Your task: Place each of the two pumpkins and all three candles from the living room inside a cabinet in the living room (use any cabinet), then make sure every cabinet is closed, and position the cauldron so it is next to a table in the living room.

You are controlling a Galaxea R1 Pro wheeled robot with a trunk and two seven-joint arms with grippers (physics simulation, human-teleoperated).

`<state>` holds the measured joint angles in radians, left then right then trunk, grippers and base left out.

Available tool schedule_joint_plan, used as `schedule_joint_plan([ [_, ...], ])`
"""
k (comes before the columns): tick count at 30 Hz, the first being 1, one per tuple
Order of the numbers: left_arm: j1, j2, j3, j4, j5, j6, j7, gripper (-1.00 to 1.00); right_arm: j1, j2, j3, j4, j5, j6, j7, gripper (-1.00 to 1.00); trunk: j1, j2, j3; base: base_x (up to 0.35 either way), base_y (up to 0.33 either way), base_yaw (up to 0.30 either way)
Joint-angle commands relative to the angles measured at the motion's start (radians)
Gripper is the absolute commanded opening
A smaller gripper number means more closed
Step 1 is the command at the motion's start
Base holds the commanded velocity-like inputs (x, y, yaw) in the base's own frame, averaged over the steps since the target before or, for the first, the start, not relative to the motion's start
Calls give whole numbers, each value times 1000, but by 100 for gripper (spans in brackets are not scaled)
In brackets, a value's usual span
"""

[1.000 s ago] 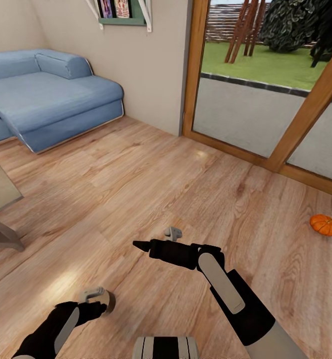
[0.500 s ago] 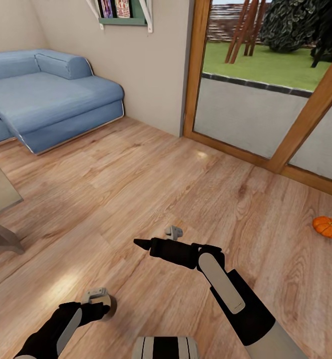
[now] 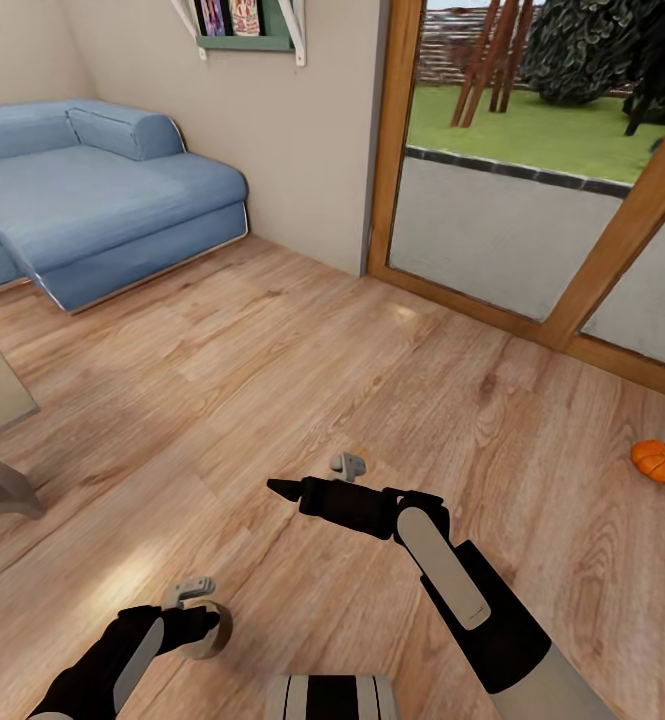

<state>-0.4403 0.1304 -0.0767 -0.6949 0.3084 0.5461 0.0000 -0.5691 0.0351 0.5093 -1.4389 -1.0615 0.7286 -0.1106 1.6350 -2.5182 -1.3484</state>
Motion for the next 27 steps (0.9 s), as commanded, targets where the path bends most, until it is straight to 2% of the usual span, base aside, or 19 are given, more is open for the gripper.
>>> schedule_joint_plan([
  [1, 0, 0, 0, 0, 0, 0, 0, 100, 0, 0, 0, 0, 0, 0, 0, 100, 0, 0, -4, 4, 0, 0],
  [6, 0, 0, 1, 0, 0, -1, 0, 100, 0, 0, 0, 0, 1, 0, 0, 100, 3, -1, -23, 1, 0, 0],
  [10, 0, 0, 2, 0, 0, -1, 0, 100, 0, 0, 0, 0, 1, 0, 0, 100, 3, -1, -23, 0, 0, 0],
  [14, 0, 0, 2, 0, 0, -2, 0, 100, 0, 1, 0, 0, 1, -1, 0, 100, 4, -2, -39, 0, 0, 0],
  [19, 0, 0, 2, 0, 3, -31, 0, 100, 0, 3, 0, 0, 2, -1, -1, 100, 4, -2, -39, 0, 0, 0],
  [27, 0, 0, 1, 0, 3, -37, 0, 100, 0, 3, 0, 0, 3, -1, -1, 100, 4, -2, -39, 74, 0, 0],
])
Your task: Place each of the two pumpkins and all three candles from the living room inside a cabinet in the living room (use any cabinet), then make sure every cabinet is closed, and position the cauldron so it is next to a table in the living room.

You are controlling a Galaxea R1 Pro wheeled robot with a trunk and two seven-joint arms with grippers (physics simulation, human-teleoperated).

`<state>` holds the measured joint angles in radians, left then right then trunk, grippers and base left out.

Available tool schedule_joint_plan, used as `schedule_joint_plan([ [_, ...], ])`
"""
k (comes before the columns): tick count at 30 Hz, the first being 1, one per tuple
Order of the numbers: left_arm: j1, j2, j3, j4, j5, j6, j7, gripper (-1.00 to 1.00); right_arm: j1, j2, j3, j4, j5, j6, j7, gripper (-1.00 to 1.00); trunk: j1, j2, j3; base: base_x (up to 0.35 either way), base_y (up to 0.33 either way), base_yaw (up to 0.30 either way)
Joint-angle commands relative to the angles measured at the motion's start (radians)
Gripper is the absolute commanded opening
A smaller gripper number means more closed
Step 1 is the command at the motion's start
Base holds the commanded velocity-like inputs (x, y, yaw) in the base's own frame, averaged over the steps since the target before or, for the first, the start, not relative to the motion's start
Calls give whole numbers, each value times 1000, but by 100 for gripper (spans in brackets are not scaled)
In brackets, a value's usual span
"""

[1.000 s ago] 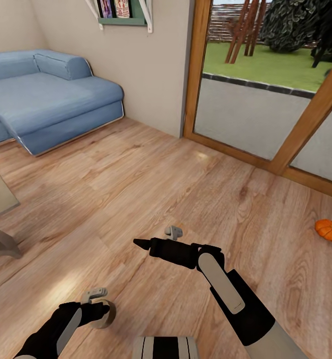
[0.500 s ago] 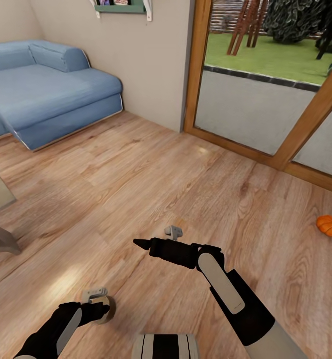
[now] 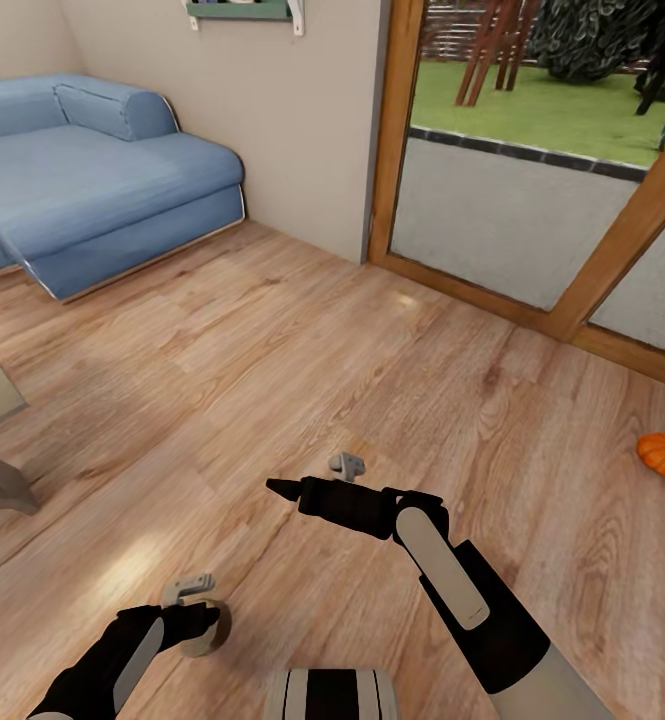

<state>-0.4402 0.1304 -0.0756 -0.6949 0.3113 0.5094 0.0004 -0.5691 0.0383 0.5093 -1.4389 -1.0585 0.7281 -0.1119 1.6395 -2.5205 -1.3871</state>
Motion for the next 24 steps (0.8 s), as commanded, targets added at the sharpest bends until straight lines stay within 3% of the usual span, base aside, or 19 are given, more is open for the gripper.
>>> schedule_joint_plan([
  [1, 0, 0, 0, 0, 0, 0, 0, 100, 0, 0, 0, 0, 0, 0, 0, 100, 0, 0, 0, 36, 0, 0],
  [24, 0, 0, 1, 0, -1, 0, -1, 100, 0, 0, 0, 0, 0, -1, 0, 100, 2, -1, -19, 3, 0, 0],
])
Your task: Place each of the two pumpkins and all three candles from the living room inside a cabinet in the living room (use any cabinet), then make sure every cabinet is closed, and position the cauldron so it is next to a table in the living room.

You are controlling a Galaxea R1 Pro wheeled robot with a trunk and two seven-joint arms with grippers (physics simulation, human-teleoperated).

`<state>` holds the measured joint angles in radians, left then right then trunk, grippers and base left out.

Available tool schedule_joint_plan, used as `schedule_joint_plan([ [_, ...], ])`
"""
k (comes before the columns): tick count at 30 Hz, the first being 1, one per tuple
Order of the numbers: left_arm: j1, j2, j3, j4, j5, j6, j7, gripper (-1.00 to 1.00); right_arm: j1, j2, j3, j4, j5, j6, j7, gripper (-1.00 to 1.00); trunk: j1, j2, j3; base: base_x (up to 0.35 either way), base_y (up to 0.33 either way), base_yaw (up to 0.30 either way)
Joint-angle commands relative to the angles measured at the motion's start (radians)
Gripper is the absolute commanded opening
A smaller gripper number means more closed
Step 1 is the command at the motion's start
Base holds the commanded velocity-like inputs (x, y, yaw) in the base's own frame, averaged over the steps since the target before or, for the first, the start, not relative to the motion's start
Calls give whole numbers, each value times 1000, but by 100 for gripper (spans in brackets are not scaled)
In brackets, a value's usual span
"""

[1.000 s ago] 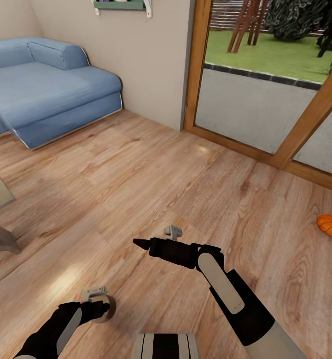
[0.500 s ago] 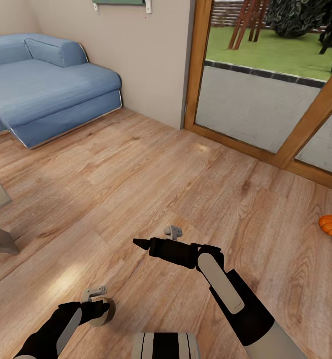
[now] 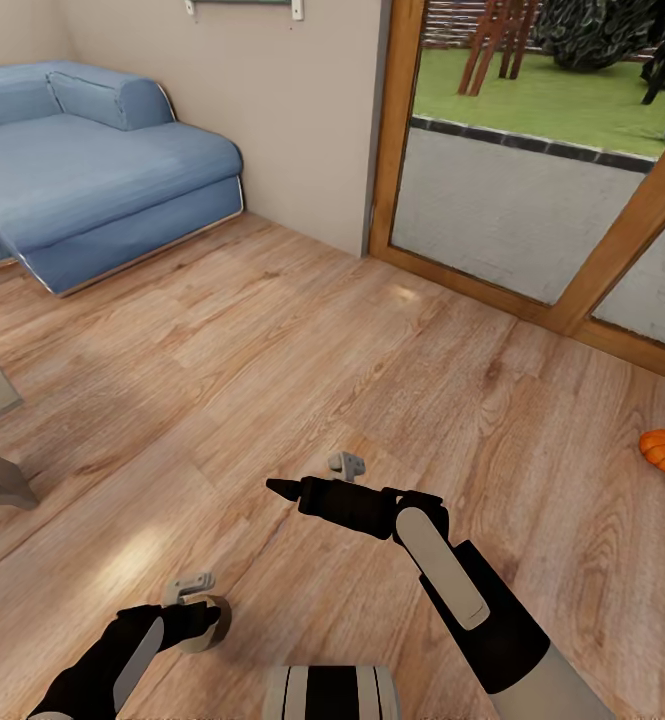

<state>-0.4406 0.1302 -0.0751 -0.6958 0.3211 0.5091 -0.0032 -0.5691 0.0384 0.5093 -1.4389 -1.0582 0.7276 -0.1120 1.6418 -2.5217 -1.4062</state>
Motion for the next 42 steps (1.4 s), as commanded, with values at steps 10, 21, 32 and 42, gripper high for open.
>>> schedule_joint_plan([
  [10, 0, 0, -1, 1, -10, 0, 2, 100, 0, -3, 0, 0, -1, 0, 0, 100, 0, 0, -4, 0, 0, 0],
  [21, 0, 0, 3, 1, -8, 1, 2, -100, 0, -1, 0, 0, 0, 0, 0, 100, 0, 0, -4, 0, 0, 0],
  [32, 0, 1, 2, 1, -7, 3, 1, -100, 0, 1, 0, 0, 0, 0, 0, 100, 0, 0, -4, 0, 0, 0],
  [42, 0, 0, 0, 1, -7, 7, 1, -100, 0, 3, 0, 1, 0, 0, 0, 100, -4, 2, 31, 0, 0, 0],
])
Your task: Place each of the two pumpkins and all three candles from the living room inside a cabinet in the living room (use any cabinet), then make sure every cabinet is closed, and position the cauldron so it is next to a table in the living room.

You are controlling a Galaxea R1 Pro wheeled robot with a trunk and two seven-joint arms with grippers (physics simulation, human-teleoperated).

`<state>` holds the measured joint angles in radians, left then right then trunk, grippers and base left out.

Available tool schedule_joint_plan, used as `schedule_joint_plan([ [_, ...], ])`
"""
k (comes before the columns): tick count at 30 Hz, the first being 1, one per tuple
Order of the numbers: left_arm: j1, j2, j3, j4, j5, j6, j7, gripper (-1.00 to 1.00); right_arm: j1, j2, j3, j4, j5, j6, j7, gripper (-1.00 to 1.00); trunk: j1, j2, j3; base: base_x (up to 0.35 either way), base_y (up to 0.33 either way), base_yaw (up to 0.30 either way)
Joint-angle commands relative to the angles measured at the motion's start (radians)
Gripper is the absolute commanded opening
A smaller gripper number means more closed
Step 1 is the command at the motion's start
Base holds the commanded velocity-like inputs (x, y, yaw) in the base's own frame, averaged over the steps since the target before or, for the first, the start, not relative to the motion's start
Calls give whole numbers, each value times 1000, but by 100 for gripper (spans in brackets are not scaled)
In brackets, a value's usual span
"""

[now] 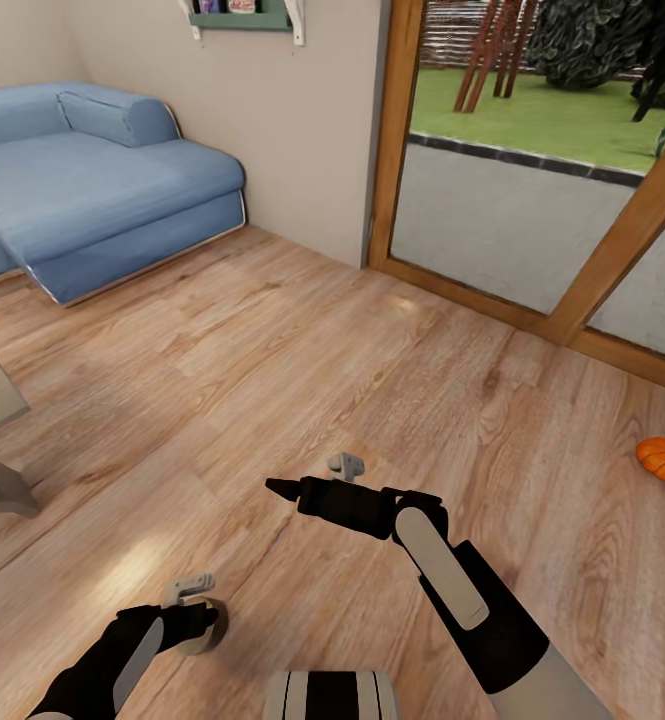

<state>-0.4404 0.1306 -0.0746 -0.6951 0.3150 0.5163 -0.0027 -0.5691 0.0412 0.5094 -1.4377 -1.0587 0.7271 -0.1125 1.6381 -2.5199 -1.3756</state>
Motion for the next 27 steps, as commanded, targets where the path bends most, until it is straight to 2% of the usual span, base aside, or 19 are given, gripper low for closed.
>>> schedule_joint_plan([
  [1, 0, 0, 0, 0, -1, 0, 0, -100, 0, 0, 0, 0, 0, 0, 0, 100, 0, 0, 4, 0, 0, 0],
  [4, 0, 0, -1, 0, -1, 2, 1, -100, 0, 1, 0, 1, 0, 0, -2, 100, -2, 1, 16, 0, 0, 0],
  [9, 0, 0, 1, 0, 0, 15, 3, -100, 0, 3, -1, 2, -3, -7, -69, 100, -4, 2, 35, 0, 0, 0],
  [16, 0, 3, 1, -27, 0, 91, 2, -100, 0, 8, -19, 53, -6, -21, -126, 100, -7, 4, 62, 0, 0, 0],
  [18, 0, 5, 3, -47, 1, 140, 1, -100, 0, 9, -28, 55, -7, -20, -173, 100, -8, 4, 70, -9, 0, 0],
  [20, 0, 10, 34, -60, 5, 187, 0, -100, -1, 10, -29, 53, -10, -11, -239, 100, -9, 5, 77, -197, 61, 0],
  [23, -2, 13, 71, -66, 6, 215, 0, -100, -1, 9, -30, 49, -7, -13, -277, 100, -10, 5, 89, -183, 58, 0],
  [27, -4, 13, 89, -98, 6, 248, 0, -100, -1, 12, -28, 46, -9, -14, -384, 100, -12, 6, 105, -45, 13, 0],
])
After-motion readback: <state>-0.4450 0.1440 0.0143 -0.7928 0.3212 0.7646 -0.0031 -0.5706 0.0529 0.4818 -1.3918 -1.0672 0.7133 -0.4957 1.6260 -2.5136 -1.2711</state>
